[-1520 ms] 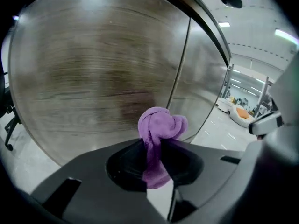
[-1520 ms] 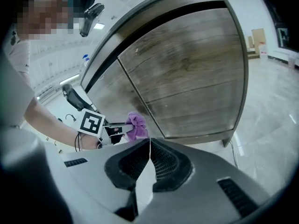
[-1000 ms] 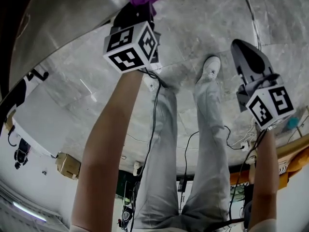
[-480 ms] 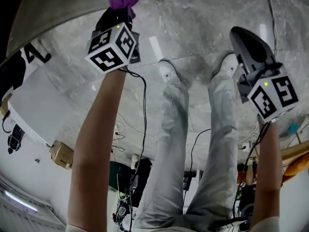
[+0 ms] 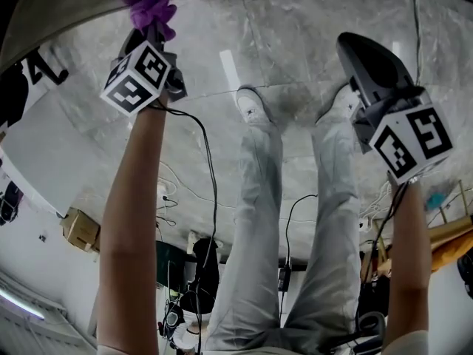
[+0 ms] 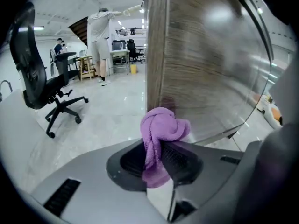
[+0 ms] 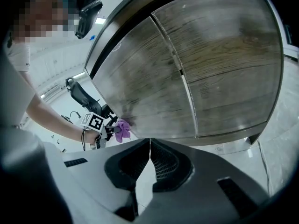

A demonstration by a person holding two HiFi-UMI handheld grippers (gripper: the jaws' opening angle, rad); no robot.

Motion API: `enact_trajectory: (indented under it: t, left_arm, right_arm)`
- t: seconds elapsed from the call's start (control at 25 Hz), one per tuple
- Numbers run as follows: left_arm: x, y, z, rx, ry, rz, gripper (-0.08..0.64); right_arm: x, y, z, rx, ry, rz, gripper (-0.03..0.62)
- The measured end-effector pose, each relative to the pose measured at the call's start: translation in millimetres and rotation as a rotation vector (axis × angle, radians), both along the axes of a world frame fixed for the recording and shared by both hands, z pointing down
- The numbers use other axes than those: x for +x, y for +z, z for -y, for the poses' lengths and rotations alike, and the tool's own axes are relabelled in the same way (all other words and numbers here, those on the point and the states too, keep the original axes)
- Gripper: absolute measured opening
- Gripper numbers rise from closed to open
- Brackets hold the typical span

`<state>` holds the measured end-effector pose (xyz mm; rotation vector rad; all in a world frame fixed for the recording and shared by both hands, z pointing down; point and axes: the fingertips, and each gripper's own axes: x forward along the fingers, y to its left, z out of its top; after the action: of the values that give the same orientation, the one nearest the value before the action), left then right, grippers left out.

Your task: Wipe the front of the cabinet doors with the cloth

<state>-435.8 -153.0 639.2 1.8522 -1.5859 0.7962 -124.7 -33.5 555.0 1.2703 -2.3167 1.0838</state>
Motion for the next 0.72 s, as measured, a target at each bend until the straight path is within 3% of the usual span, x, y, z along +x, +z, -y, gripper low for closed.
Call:
enact_trajectory:
  t: [0.12, 0.24, 0.36, 0.56, 0.72]
  left_arm:
    - [-12, 4, -7, -0.013, -0.053, 0.043, 0.083]
    - [7, 12, -16, -0.035, -0.042, 0.055, 0.083]
    - [64, 23, -24, -0.053, 0.035, 0.040, 0.083]
    - [183, 53, -33, -0.109, 0.164, -0.072, 0.083]
    - [264, 69, -27, -0.126, 0.249, -0.118, 0.083]
  right_arm:
    - [13, 2, -1, -0.007, 0.003, -0.003, 0.029]
    - [31, 5, -6, -0.018, -0.003, -0.007, 0.029]
    - [57, 11, -14, -0.027, 0.008, -0.007, 0.029]
    - [108, 17, -23, -0.054, 0.066, -0.009, 0.029]
    - [145, 20, -34, -0.072, 0.127, -0.010, 0.029]
